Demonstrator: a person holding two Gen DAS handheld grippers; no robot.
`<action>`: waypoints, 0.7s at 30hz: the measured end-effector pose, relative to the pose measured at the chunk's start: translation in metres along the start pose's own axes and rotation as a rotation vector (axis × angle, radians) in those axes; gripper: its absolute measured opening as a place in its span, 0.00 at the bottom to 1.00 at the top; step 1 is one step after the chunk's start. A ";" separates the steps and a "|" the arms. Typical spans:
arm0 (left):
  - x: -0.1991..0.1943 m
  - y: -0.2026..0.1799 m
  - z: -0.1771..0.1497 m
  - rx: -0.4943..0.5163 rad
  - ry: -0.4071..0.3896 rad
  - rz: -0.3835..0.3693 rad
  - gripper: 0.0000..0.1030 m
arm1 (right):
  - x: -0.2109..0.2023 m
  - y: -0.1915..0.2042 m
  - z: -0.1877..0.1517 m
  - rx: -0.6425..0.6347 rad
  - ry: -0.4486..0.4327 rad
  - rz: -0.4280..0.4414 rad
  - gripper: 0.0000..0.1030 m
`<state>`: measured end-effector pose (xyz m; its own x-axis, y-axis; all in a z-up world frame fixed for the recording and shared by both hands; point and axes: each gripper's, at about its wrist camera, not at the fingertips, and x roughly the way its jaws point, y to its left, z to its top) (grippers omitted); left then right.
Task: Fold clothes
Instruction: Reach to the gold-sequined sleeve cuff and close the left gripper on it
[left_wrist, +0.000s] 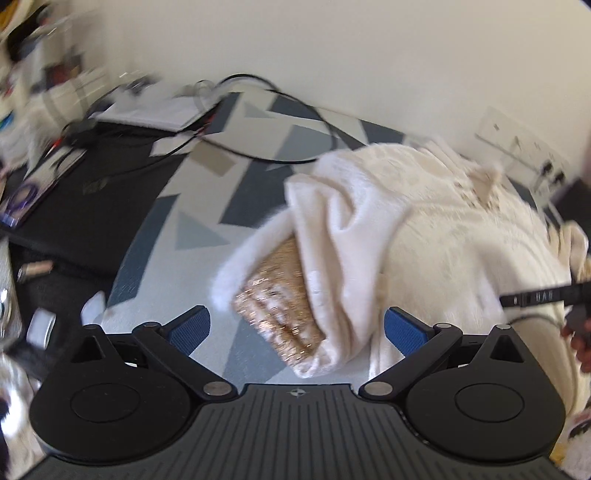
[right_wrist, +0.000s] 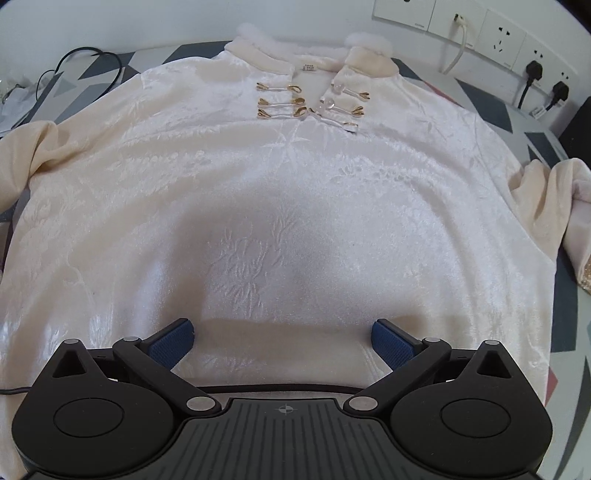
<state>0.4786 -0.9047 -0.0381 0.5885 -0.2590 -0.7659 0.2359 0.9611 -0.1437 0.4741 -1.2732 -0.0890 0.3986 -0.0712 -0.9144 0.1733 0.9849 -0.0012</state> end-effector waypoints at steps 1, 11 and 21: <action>0.005 -0.008 0.000 0.039 -0.002 0.007 0.99 | 0.000 0.000 -0.001 -0.001 -0.003 0.000 0.99; 0.049 -0.039 -0.008 0.234 0.161 0.023 0.64 | 0.000 0.000 -0.005 0.008 -0.032 -0.001 0.99; 0.035 -0.016 0.032 0.048 0.155 -0.047 0.13 | -0.001 -0.001 -0.007 0.003 -0.052 0.005 0.99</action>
<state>0.5203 -0.9320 -0.0419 0.4505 -0.2823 -0.8470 0.2991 0.9416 -0.1548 0.4672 -1.2728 -0.0904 0.4454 -0.0741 -0.8923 0.1737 0.9848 0.0049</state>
